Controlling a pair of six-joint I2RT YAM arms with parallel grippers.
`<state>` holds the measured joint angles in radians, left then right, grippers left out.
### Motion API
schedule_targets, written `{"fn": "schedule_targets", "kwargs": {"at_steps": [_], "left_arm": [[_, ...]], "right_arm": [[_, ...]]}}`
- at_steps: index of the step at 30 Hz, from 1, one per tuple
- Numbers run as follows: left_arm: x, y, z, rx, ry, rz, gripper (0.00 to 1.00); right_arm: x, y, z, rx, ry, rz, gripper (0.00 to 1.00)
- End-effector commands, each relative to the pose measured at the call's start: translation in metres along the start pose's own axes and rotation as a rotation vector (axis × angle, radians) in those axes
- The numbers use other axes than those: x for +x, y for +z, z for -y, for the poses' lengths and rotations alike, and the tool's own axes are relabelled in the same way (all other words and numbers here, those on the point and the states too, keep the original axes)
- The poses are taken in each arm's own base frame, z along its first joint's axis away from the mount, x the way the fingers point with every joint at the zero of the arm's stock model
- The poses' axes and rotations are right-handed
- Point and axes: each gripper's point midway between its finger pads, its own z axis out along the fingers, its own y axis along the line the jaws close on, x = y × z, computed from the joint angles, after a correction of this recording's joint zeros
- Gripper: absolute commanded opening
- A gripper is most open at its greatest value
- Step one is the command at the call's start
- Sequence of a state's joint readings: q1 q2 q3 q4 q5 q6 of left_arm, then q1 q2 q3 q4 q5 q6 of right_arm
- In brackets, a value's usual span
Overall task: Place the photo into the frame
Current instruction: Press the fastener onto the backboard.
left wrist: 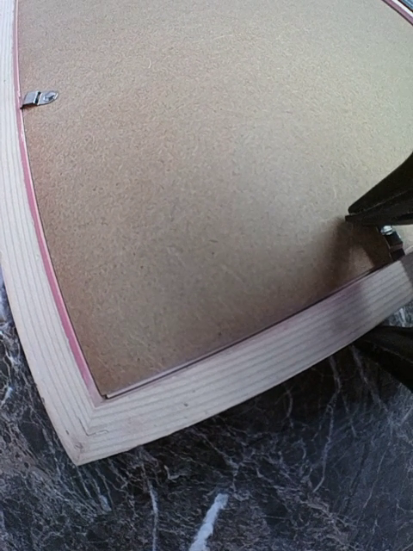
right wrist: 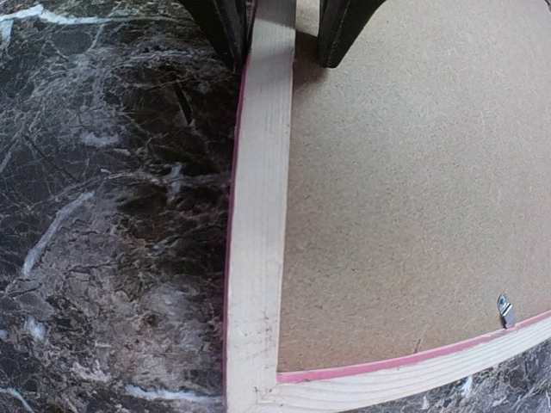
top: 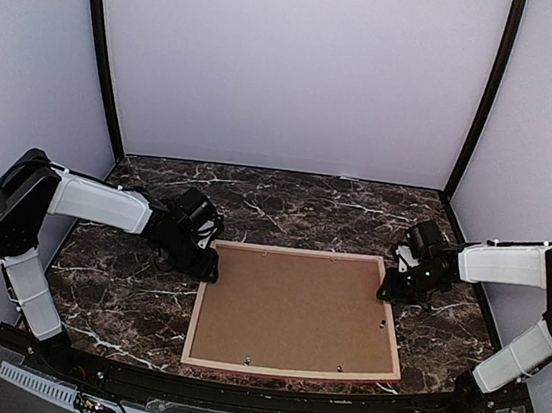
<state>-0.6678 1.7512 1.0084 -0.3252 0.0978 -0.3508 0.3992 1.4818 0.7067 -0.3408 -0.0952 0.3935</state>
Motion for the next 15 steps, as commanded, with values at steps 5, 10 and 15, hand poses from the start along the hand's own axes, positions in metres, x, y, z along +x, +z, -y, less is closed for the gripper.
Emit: {"fn": "schedule_targets", "kwargs": {"at_steps": [5, 10, 15], "left_arm": [[0.025, -0.002, -0.001, -0.002, 0.019, -0.088, 0.46], [0.017, -0.005, 0.005, 0.026, 0.025, -0.055, 0.57], [0.017, -0.009, 0.010, 0.051, 0.021, -0.048, 0.61]], "right_arm": [[0.008, 0.008, 0.002, 0.004, -0.002, -0.040, 0.30], [0.009, 0.009, 0.002, 0.002, 0.002, -0.040, 0.30], [0.011, 0.010, 0.003, 0.003, 0.005, -0.043, 0.30]]}}
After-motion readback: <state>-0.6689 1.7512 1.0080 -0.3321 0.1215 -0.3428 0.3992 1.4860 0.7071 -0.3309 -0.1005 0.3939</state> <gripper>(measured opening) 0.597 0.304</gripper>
